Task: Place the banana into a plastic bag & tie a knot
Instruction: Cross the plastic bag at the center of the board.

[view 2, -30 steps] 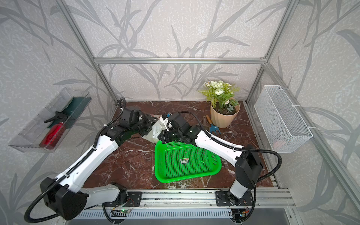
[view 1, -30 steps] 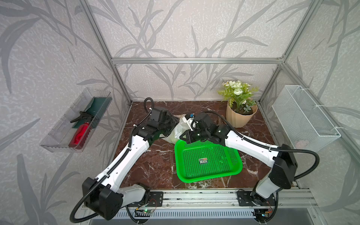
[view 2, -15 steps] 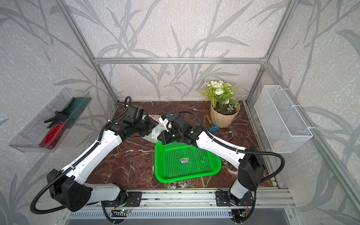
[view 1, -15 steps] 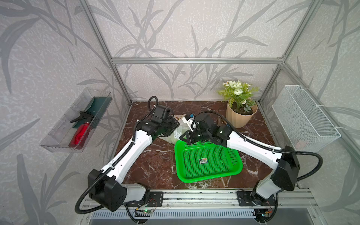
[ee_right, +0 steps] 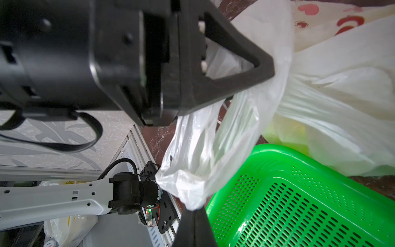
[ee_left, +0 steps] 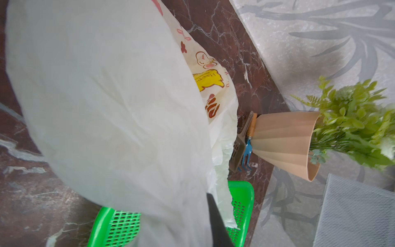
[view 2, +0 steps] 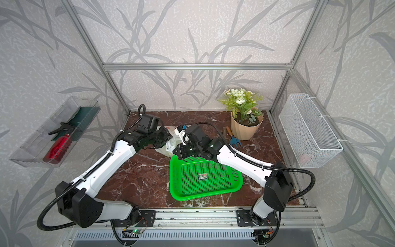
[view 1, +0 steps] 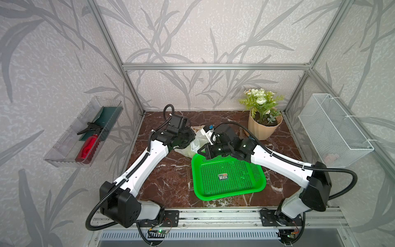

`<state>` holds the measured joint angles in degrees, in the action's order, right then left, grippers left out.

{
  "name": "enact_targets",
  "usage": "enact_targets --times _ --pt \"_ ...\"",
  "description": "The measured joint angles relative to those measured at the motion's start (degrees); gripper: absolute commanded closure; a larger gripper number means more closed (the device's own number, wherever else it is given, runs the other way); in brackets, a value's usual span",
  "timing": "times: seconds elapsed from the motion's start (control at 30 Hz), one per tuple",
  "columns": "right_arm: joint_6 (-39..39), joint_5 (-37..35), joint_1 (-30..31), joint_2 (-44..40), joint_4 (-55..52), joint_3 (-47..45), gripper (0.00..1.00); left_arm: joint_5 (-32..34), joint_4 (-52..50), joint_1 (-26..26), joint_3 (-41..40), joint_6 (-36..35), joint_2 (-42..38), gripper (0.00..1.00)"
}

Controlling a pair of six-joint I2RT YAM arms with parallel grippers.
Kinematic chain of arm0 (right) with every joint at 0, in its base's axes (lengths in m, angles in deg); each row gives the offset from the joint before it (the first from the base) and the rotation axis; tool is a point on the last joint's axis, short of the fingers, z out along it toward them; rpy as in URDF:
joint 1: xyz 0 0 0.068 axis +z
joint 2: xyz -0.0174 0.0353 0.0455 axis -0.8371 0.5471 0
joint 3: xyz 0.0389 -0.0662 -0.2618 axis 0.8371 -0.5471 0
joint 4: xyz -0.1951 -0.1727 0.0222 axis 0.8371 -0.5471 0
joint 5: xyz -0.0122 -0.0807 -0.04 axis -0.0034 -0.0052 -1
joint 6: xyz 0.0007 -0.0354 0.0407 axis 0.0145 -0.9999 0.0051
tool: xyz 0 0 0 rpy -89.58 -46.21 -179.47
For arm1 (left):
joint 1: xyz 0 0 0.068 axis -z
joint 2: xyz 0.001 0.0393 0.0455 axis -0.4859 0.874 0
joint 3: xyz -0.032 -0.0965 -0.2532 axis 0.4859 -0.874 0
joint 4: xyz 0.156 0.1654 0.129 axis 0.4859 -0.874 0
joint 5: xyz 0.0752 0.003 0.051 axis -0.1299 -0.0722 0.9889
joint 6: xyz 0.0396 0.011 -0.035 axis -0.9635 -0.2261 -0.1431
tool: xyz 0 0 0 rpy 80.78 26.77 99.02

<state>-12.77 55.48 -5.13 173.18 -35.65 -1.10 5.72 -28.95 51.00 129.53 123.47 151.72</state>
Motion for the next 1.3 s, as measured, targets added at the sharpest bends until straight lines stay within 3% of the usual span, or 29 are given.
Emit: enact_targets --times 0.33,0.7,1.3 --pt "7.19 0.52 -0.96 1.90 5.07 -3.41 1.00 -1.16 9.55 -0.83 -7.43 5.18 -6.05 1.00" --pt "19.04 1.18 -3.87 15.08 11.63 3.10 1.00 -2.23 20.94 -1.07 -16.63 12.35 -11.23 1.00" --pt "33.11 -8.59 -3.65 20.06 28.11 3.76 1.00 -1.84 28.87 -1.36 -23.47 20.00 -15.72 1.00"
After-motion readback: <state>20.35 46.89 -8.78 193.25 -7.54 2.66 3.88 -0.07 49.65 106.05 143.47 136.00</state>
